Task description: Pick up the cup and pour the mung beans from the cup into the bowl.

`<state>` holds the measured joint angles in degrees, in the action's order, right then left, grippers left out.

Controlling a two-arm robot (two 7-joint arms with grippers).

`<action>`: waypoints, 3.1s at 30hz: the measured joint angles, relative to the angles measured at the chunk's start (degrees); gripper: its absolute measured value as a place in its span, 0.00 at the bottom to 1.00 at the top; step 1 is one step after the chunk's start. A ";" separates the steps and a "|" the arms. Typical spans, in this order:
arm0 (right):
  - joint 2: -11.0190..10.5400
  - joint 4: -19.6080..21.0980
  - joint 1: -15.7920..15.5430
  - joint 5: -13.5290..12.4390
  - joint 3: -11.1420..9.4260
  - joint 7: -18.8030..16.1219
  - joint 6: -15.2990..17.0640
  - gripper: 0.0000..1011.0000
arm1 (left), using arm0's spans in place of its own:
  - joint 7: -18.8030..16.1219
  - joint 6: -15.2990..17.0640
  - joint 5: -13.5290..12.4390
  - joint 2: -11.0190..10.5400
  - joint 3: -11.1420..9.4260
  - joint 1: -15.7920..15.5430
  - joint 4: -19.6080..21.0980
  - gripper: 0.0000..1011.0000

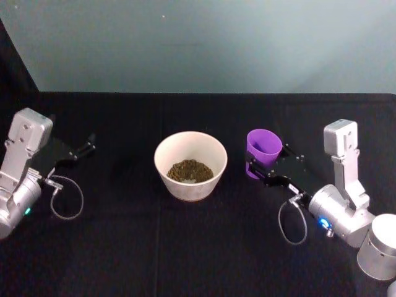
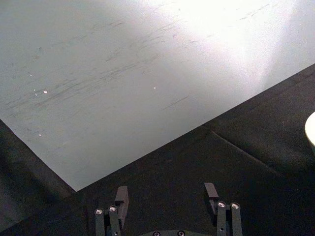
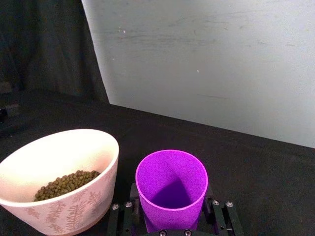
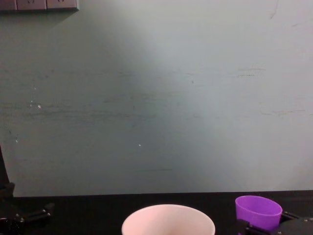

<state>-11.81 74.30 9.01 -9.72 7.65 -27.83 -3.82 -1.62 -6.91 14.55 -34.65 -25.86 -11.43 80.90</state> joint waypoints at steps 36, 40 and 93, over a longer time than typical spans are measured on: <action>-6.68 18.01 -4.32 -3.16 -1.77 7.91 0.43 0.99 | 0.00 0.00 0.00 0.00 0.00 0.00 0.00 0.99; -7.76 18.28 -4.59 -3.88 -2.63 8.60 0.76 0.99 | 0.00 0.00 0.00 0.00 0.00 0.00 0.00 0.99; -6.54 6.24 -5.45 -2.12 -3.67 13.27 -0.87 0.99 | 0.00 0.00 0.00 0.00 0.00 0.00 0.00 0.99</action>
<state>-18.34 80.55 3.56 -11.84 3.98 -14.56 -4.69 -1.62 -6.91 14.55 -34.64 -25.86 -11.43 80.90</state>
